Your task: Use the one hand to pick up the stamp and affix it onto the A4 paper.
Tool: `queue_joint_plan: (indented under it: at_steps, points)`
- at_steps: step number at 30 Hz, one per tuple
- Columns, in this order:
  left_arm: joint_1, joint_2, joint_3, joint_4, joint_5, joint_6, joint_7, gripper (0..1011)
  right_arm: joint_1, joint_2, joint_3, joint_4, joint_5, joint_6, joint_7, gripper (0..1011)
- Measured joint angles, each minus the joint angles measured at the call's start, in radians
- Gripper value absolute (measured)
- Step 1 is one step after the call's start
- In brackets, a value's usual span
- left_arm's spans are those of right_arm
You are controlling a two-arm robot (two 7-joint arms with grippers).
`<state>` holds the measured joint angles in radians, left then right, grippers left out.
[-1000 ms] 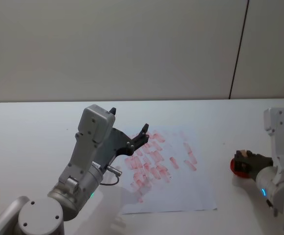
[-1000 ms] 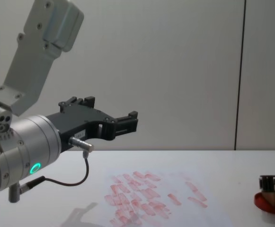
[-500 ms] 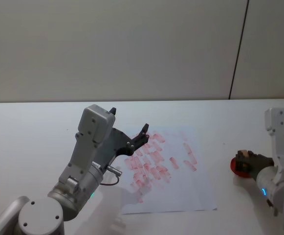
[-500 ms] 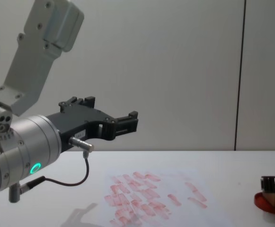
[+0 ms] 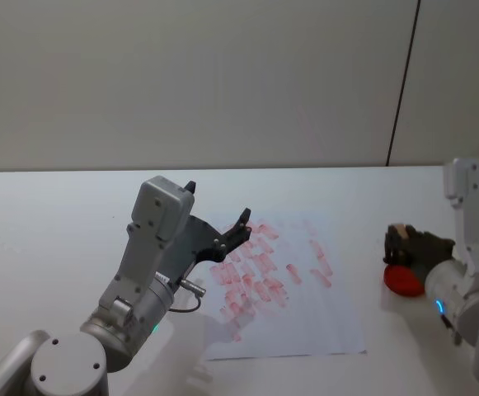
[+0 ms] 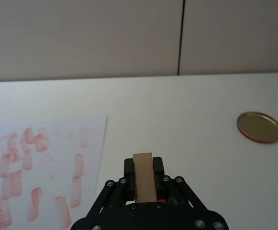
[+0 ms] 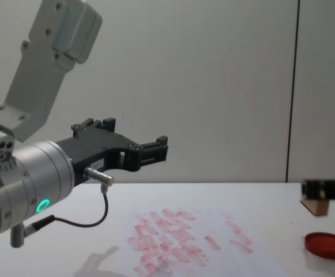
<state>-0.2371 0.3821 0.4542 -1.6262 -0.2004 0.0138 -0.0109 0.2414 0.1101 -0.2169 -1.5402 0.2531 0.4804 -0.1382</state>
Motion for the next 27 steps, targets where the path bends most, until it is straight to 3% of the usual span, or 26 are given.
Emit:
queue_joint_plan:
  at_steps: [13, 19, 27]
  points:
    - [0.000, 0.000, 0.000, 0.000, 0.000, 0.000, 0.000, 993, 0.013, -0.029, -0.034, -0.045, -0.035, -0.004, 0.082, 224]
    - [0.000, 0.000, 0.000, 0.000, 0.000, 0.000, 0.000, 993, 0.038, -0.052, -0.049, 0.000, -0.049, 0.004, 0.104, 224]
    - [0.000, 0.000, 0.000, 0.000, 0.000, 0.000, 0.000, 993, 0.103, -0.090, -0.059, 0.129, -0.069, 0.003, 0.126, 224]
